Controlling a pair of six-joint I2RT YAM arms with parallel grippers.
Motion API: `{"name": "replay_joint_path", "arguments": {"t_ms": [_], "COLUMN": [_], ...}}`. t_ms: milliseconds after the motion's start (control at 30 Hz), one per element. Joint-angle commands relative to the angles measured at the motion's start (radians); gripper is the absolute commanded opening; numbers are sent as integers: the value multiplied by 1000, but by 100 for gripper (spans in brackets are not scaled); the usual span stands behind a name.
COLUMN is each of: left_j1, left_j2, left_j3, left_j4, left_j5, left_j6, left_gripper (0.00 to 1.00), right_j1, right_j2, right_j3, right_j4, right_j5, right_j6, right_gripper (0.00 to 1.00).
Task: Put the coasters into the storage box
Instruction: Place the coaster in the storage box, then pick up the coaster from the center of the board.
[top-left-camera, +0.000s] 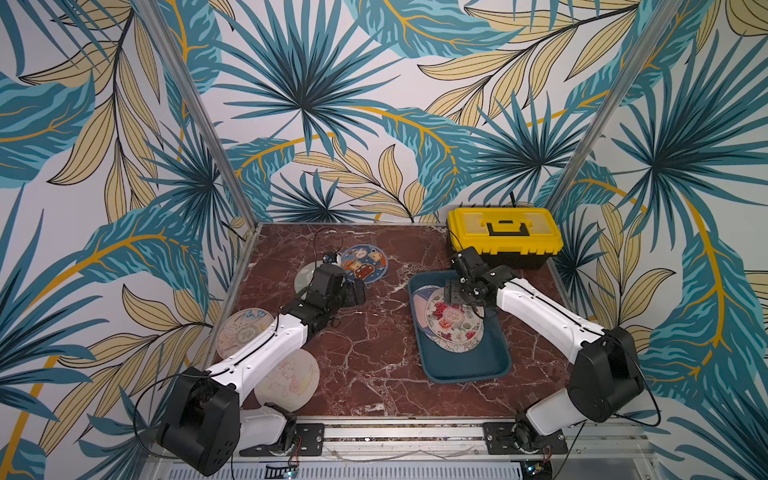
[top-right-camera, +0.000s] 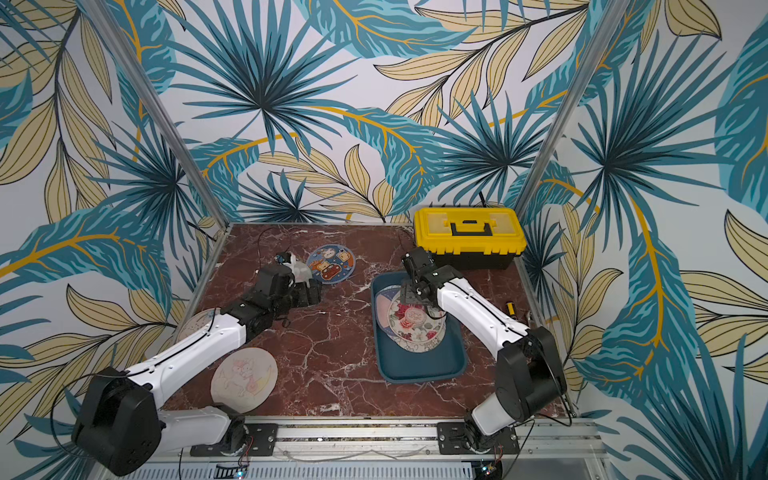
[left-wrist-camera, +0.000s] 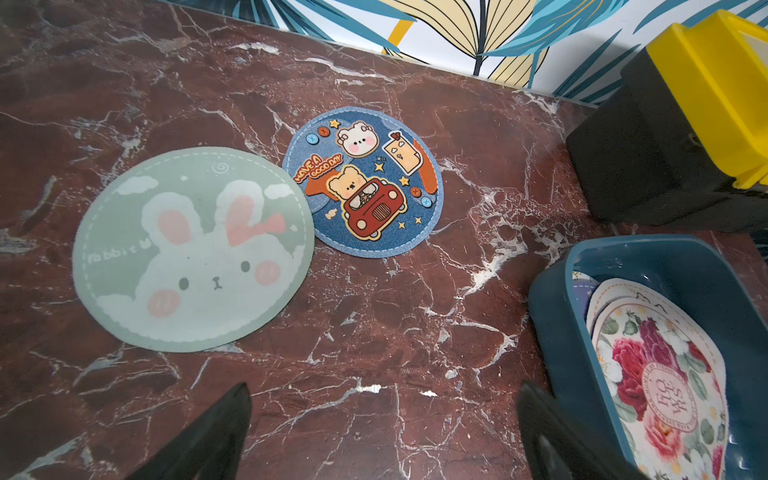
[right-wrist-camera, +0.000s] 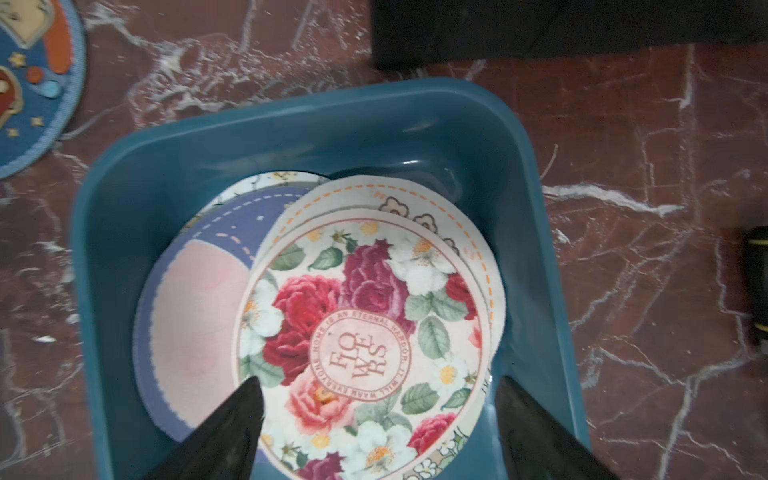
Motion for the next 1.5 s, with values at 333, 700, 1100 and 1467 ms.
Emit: {"name": "replay_joint_path", "arguments": {"t_ms": [333,700,1100,1467], "left_j1": [46,110,148,177], "left_j2": [36,184,448,655], "left_j3": [34,180,423,594], "left_j4": [-61,-269,-418,-474], "left_j5": [-31,-78,-80,-86], "left_j6": [-9,-8,70,81], "left_gripper": [100,100,100,98], "right_j1": [28,123,162,160], "right_j2": [91,242,339,338], "right_j3": [190,361,460,421], "right_j4": [121,121,89,86], "right_j5": [-222,-256,-224,-182], "right_j6": [-39,-80,-117,-134], "right_gripper": [87,87,88,88]}}
